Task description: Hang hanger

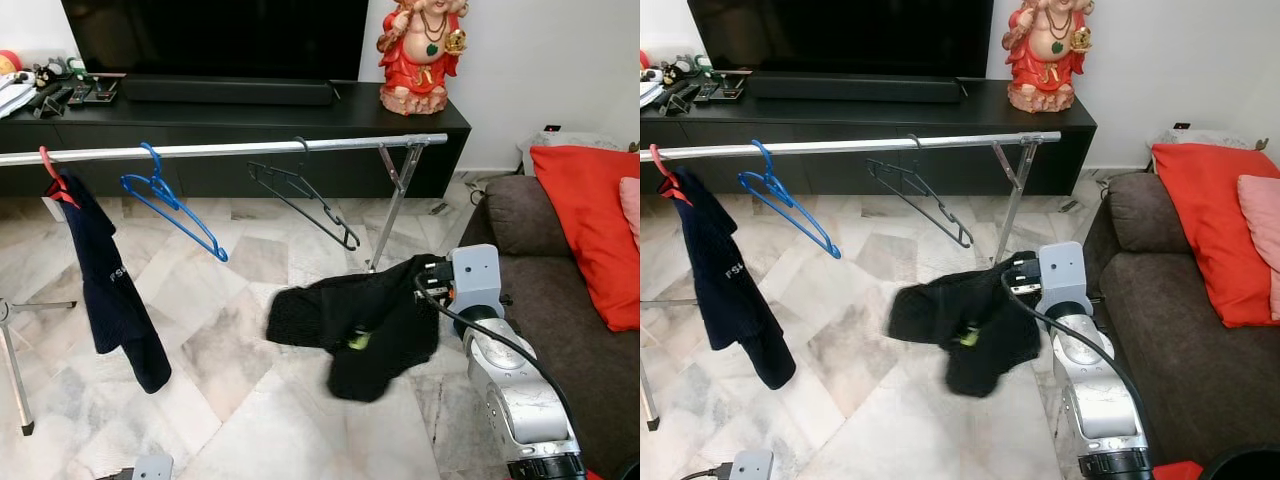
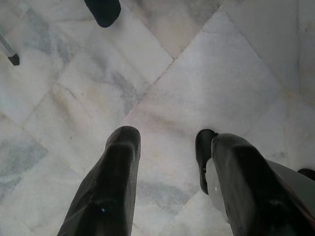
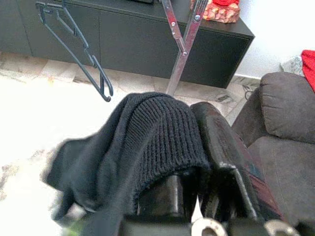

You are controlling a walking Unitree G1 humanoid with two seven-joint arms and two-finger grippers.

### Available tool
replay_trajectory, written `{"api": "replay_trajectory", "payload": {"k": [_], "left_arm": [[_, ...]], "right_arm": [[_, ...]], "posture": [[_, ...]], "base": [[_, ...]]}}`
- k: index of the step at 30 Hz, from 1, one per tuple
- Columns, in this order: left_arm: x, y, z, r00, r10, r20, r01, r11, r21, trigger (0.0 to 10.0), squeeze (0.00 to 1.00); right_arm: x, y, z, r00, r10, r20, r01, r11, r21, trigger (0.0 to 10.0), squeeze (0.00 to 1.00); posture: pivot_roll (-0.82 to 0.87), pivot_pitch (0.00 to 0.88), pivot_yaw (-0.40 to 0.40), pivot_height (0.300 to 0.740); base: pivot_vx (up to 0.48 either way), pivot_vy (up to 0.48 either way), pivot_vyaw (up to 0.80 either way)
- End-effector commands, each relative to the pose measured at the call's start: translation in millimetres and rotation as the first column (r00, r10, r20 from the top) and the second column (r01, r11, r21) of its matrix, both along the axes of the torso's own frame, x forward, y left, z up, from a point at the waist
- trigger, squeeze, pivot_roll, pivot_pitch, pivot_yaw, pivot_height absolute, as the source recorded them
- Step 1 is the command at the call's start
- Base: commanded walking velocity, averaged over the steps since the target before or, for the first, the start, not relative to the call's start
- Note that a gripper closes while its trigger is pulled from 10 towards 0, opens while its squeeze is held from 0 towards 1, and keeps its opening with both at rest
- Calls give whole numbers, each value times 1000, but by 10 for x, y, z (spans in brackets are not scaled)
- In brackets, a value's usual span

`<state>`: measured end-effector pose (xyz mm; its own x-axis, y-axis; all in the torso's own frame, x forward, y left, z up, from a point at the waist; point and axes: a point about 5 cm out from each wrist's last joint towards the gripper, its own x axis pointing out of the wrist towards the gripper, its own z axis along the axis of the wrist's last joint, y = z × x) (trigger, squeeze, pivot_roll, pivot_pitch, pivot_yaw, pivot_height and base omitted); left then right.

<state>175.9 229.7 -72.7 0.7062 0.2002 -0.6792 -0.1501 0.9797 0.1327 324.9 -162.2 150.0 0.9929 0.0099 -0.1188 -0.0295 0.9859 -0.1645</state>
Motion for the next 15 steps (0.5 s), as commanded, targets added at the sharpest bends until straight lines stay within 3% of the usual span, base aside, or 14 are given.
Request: {"api": "replay_trajectory", "payload": {"k": [1,3,6,9,11,15], "left_arm": [[-10,23,4,1000,-2,4,2,1000,-1,10000,0],[19,27,23,1000,-3,20,3,1000,0,10000,0],[210,34,151,992,-9,123,9,1000,4,10000,0],[462,55,370,961,-36,274,32,999,18,10000,0],[522,68,432,950,-44,310,38,999,25,10000,0],[754,102,743,876,-77,475,63,997,45,10000,0]], "right_arm": [[1,-18,39,1000,-30,5,29,998,58,10000,0],[1,-7,25,1000,-30,-5,30,997,75,10000,0],[0,51,-57,999,-8,-37,12,994,112,10000,0],[4,29,-106,999,-18,-50,24,992,121,10000,0],[4,20,-112,998,-25,-53,31,992,123,10000,0],[-1,8,-122,998,-42,-57,49,989,142,10000,0]], "posture": [[-27,146,-29,740],[-27,146,-29,740],[-25,149,-27,740],[-21,148,-24,740],[-21,148,-24,740],[-22,150,-17,740]], "base": [[0,0,0],[0,0,0],[0,0,0],[0,0,0],[0,0,0],[0,0,0]]}}
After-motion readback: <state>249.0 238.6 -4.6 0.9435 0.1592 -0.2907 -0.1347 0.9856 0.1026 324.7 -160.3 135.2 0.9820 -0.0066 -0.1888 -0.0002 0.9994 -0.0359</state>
